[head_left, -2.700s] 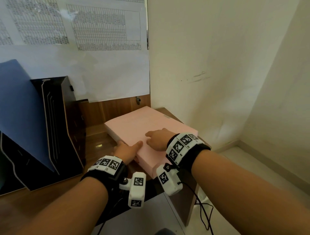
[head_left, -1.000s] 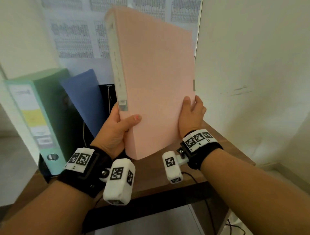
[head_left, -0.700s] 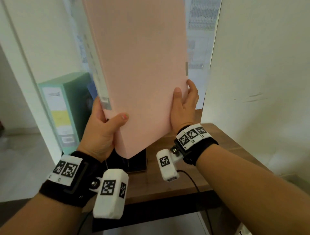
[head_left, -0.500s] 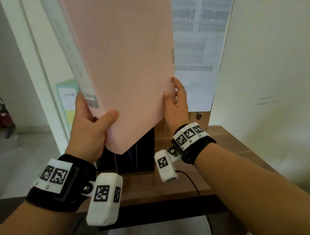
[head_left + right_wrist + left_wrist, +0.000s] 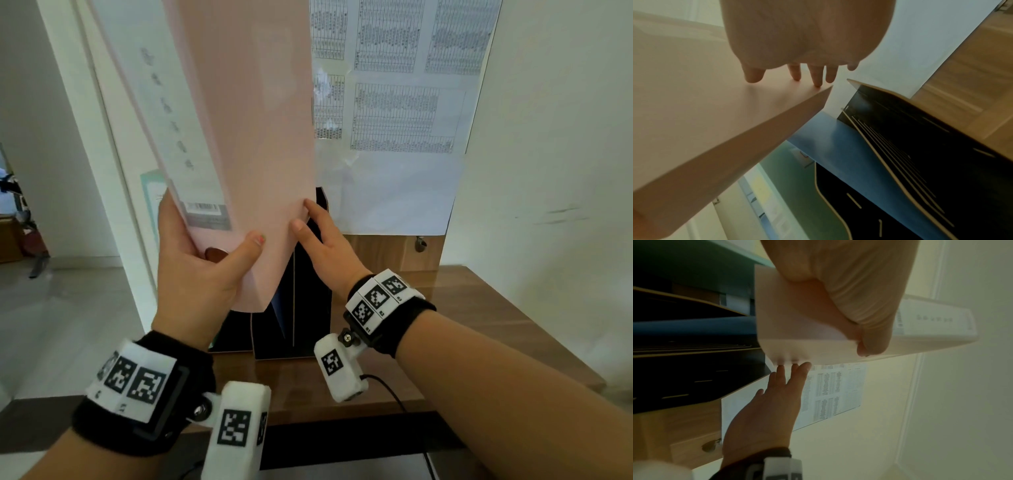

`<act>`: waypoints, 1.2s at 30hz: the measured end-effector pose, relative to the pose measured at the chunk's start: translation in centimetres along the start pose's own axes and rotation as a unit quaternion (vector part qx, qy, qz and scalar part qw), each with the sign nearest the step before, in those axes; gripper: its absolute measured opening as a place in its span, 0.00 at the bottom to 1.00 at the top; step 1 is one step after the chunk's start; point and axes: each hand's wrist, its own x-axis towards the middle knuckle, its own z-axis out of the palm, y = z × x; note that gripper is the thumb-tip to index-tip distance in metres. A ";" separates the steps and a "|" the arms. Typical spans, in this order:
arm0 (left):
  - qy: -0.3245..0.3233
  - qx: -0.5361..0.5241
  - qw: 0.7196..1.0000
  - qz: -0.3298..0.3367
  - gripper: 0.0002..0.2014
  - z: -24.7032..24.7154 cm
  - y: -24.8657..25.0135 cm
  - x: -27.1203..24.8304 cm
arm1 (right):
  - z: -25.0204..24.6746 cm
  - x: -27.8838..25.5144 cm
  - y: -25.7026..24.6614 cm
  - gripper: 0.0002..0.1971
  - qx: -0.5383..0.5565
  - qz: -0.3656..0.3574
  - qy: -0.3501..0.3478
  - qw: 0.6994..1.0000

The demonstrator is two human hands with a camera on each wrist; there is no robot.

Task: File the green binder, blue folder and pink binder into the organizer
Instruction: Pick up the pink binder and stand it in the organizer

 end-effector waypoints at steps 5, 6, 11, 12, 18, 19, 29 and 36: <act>-0.016 0.001 1.000 -0.026 0.40 1.3 -0.9 -0.8 | -0.5 -0.4 1.6 0.45 -0.006 0.036 -0.001 0.999; -0.019 0.002 0.999 -0.028 0.40 1.6 -1.0 -0.9 | -0.7 -0.5 1.8 0.44 -0.006 0.043 -0.002 0.999; -0.018 0.004 0.999 -0.047 0.42 2.5 -2.0 -1.4 | -1.5 -1.0 2.7 0.32 -0.013 0.067 0.000 0.998; -0.018 0.007 0.999 -0.050 0.42 2.6 -2.2 -1.5 | -1.6 -1.0 2.8 0.32 -0.016 0.072 -0.002 0.997; -0.024 0.032 0.997 -0.064 0.43 3.1 -3.0 -2.1 | -1.1 -0.9 3.5 0.42 -0.028 0.079 -0.007 0.996; -0.026 0.039 0.997 -0.067 0.43 3.1 -3.2 -2.2 | -1.0 -1.0 3.6 0.44 -0.027 0.080 -0.008 0.996; -0.061 0.077 0.993 -0.072 0.37 4.3 -3.7 -3.2 | -1.6 -1.8 4.5 0.51 0.039 0.089 0.007 0.995; -0.030 0.073 0.996 -0.051 0.38 4.6 -3.3 -3.4 | -1.8 -2.3 4.1 0.53 0.085 0.066 0.005 0.994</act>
